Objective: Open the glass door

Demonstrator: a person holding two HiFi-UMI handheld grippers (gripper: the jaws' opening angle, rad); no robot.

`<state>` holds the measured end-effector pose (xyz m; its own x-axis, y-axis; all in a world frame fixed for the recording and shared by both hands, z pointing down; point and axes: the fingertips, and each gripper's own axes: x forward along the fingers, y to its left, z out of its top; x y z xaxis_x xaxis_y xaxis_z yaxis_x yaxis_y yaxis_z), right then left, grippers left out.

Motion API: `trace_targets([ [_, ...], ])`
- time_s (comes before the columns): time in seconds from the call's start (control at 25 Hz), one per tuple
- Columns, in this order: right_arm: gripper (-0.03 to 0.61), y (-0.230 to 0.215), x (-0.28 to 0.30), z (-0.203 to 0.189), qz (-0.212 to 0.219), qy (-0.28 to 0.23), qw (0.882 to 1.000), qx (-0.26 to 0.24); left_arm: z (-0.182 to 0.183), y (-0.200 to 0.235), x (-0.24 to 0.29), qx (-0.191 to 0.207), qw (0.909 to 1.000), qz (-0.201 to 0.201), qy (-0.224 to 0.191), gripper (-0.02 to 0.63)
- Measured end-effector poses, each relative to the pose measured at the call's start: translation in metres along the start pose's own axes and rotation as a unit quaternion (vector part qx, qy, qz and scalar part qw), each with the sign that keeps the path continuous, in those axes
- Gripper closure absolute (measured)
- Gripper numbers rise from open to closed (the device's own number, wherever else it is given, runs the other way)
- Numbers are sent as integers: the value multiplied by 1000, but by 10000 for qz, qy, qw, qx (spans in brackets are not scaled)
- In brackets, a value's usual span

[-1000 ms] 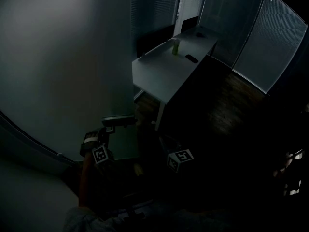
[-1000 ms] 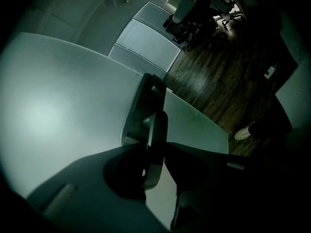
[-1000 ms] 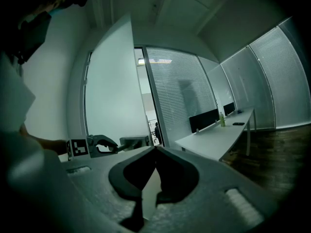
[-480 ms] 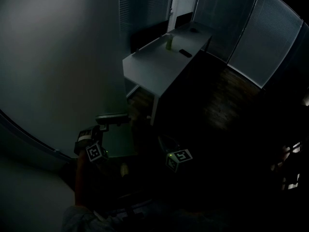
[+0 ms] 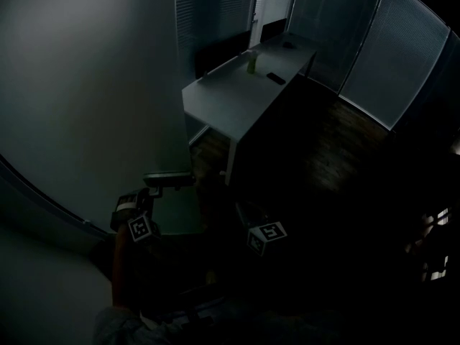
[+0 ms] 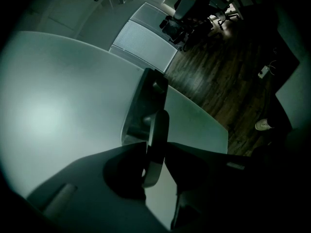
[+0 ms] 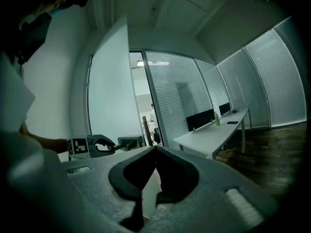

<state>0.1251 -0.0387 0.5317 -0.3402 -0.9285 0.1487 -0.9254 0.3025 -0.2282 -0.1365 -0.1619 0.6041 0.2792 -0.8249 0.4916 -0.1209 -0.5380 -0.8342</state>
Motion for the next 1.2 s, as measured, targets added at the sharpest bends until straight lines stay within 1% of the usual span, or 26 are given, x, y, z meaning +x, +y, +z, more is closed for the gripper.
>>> trace_targets([
  [0.32,577,17,-17,-8,17,-24,10000,-20,1,-12,-24,47,10000,-36,-44,494],
  [0.68,577,32,-35,-14,-155,-92,9998,30,-6,-26,-46,181,9997,-116,-83,494],
  [0.92,577,46,-41,-21,-164,-28,9998,49,-8,-29,-53,220,9996,-160,-96,494],
  [1.2,577,65,-70,-34,-255,19,9997,55,-11,-44,-77,239,9994,-195,-156,492],
])
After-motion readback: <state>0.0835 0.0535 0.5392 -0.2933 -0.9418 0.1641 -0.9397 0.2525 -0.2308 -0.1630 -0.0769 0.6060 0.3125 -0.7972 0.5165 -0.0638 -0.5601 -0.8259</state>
